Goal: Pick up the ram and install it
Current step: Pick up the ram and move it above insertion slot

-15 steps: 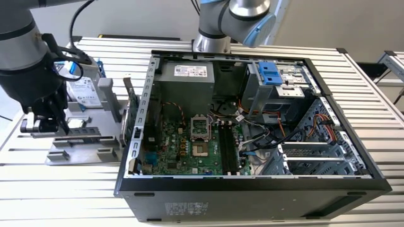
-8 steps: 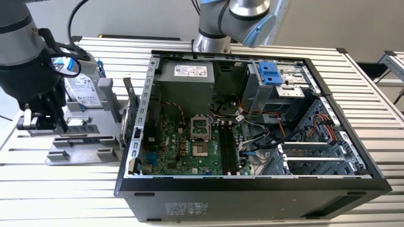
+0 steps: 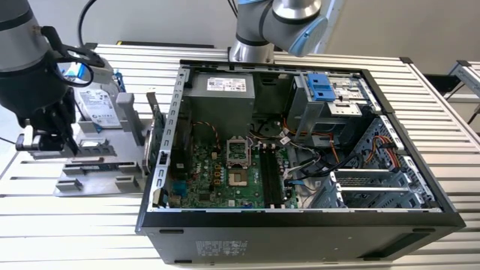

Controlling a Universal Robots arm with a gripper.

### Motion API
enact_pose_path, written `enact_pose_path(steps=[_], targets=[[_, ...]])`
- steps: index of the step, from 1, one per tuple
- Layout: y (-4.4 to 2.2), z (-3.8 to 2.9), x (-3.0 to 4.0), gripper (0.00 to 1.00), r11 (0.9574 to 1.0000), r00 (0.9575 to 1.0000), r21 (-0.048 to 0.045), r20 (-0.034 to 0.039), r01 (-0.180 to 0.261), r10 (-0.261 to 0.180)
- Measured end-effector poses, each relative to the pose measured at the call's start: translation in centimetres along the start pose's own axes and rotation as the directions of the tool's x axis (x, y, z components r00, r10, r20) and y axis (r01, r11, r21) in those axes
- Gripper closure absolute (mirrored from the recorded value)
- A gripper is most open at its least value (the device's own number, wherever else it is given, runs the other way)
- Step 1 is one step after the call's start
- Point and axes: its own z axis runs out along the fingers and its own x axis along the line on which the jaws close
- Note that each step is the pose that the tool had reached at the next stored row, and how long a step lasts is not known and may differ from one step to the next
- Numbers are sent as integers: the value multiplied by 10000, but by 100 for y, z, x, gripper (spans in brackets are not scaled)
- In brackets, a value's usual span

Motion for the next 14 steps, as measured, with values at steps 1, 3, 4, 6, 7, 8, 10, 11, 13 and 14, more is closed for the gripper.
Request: enact_pose_path(steps=[1, 3, 4, 6, 7, 8, 10, 11, 13, 14], targets=[[1, -9, 0, 100, 10000, 10000, 0, 0, 0, 0], [4, -27, 0, 100, 10000, 10000, 0, 0, 0, 0], [5, -35, 0, 100, 10000, 10000, 0, 0, 0, 0], [9, -51, 1, 100, 10000, 10000, 1, 0, 0, 0], [11, -58, 0, 100, 10000, 10000, 3, 1, 0, 0], [13, -66, 1, 100, 10000, 10000, 3, 0, 0, 0], [16, -82, 1, 100, 10000, 10000, 3, 0, 0, 0], [18, -89, 1, 100, 10000, 10000, 4, 0, 0, 0], [21, -104, 1, 100, 10000, 10000, 5, 0, 0, 0], [22, -112, 1, 100, 10000, 10000, 5, 0, 0, 0]])
